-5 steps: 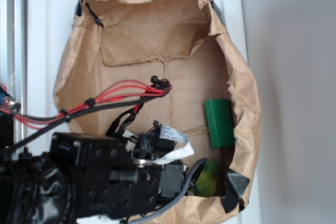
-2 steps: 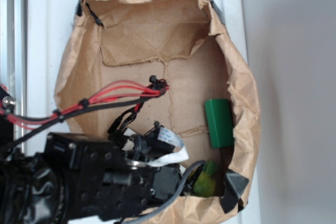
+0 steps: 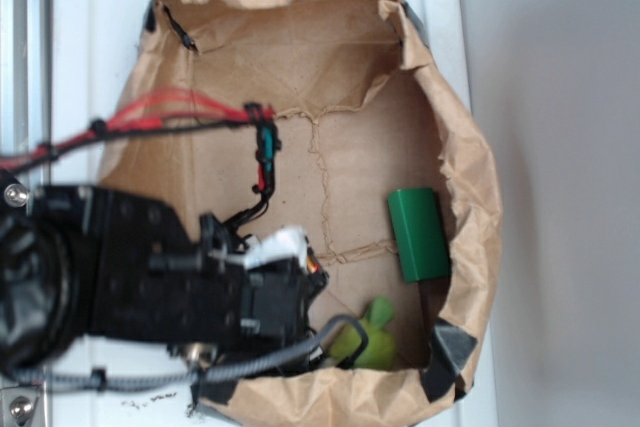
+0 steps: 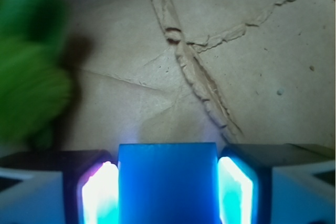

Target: Grab the blue block.

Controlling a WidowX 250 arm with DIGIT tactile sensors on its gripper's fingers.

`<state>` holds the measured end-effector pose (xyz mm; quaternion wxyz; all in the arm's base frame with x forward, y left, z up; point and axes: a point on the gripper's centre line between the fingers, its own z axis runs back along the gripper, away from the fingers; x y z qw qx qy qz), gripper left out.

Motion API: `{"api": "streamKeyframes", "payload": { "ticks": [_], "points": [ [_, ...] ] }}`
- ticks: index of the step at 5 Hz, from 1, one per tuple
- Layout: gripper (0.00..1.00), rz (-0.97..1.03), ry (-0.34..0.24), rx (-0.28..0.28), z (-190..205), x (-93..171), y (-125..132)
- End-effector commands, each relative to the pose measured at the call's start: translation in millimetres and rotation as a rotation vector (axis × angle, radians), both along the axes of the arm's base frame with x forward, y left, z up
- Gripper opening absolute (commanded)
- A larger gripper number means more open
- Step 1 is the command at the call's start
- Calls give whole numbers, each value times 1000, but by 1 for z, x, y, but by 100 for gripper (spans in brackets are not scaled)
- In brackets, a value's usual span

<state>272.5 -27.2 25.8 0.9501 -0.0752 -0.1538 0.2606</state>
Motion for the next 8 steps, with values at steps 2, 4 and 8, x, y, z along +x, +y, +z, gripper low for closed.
{"api": "streamKeyframes", "payload": {
  "ticks": [2,4,8],
  "points": [
    [0,27,-23,109,52,27,52],
    [0,-153,-2,103,84,16,45],
    [0,-272,18,143,146,9,24]
  ]
}}
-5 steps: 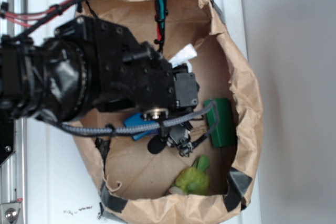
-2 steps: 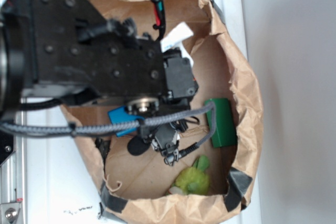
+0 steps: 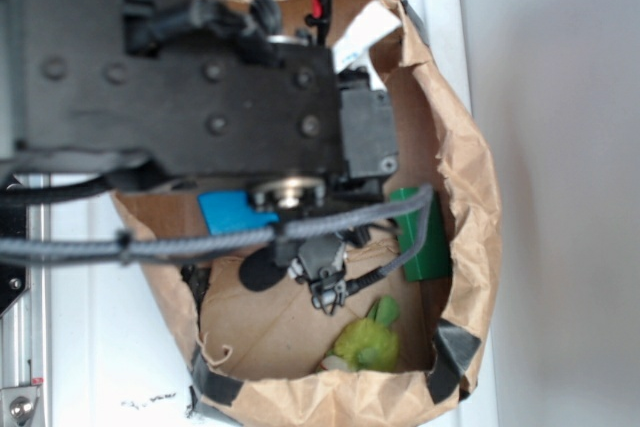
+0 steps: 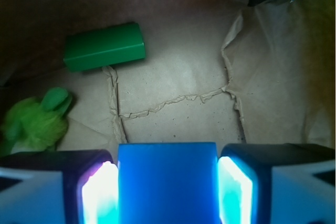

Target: Grab the blue block.

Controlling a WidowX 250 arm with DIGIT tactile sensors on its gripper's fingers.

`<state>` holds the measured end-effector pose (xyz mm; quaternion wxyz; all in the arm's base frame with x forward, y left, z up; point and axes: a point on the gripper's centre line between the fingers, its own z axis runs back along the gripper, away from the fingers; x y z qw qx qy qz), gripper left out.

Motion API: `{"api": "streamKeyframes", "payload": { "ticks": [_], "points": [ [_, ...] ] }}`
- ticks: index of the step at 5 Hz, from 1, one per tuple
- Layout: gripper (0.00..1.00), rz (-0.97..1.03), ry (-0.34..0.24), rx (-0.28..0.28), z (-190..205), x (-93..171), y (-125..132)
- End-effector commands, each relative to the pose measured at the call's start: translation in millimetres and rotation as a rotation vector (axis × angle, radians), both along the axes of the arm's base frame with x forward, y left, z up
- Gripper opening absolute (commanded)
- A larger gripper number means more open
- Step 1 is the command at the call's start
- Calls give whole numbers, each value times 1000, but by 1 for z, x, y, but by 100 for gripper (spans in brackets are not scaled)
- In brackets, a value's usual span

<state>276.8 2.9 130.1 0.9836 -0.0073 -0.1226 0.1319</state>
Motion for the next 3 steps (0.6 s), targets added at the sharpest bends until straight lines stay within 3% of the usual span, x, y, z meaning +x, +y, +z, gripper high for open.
{"api": "streamKeyframes", "payload": {
  "ticks": [1,2,3],
  "points": [
    [0,-38,-96,-55,54,3,-10],
    [0,-22,-121,-74,60,6,-9],
    [0,2,-139,-35,56,9,-10]
  ]
}}
